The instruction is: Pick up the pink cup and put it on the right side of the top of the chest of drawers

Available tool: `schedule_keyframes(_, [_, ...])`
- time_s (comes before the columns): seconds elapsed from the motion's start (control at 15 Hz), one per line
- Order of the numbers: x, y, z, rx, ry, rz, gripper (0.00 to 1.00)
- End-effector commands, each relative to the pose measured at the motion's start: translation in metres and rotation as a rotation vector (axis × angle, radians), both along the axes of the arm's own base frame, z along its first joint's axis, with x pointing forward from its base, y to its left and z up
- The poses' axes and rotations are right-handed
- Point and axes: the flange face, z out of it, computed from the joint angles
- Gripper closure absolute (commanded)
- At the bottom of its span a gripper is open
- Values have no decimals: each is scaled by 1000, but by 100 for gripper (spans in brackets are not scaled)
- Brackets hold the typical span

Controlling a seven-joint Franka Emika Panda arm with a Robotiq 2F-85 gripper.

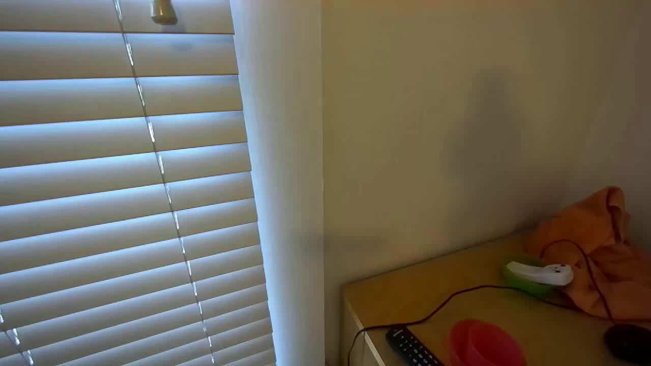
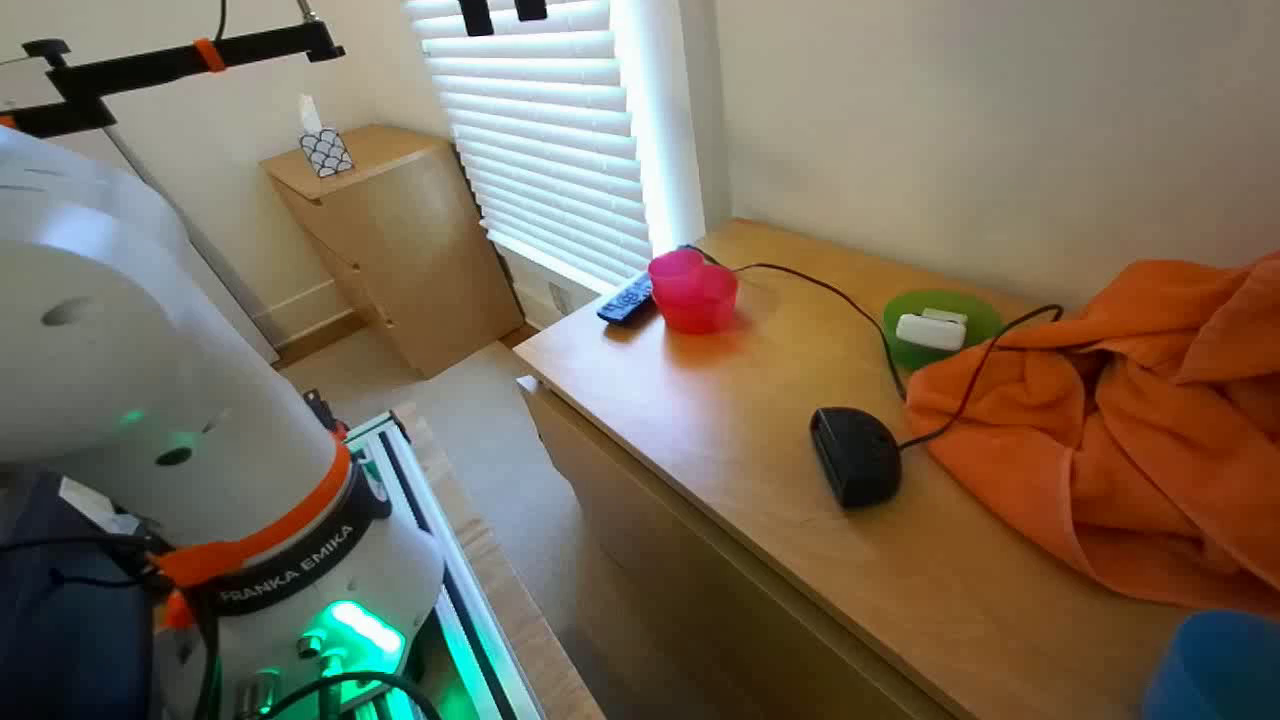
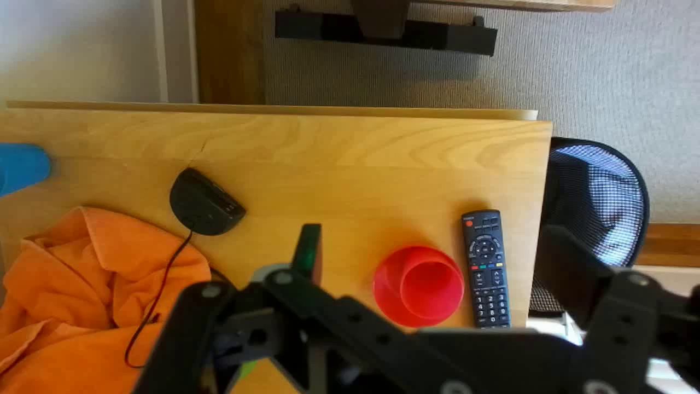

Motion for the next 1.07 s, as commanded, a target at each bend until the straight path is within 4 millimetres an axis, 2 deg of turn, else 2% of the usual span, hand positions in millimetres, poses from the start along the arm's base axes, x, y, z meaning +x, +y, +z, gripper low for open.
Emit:
schedule_keyframes(0.0, [0,0,1,0,1,0,0])
schedule_keyframes(0.2, [3,1,-3,5,0,-21,0])
schedule_keyframes(0.33, [19,4,-22,57,-1,-67,0])
schedule_keyframes(0.53, [43,18,-61,132,-6,-124,0])
schedule_keyframes(0.67, [60,26,-95,146,-8,-159,0])
schedule_keyframes(1.0, [104,22,-203,109,29,-268,0])
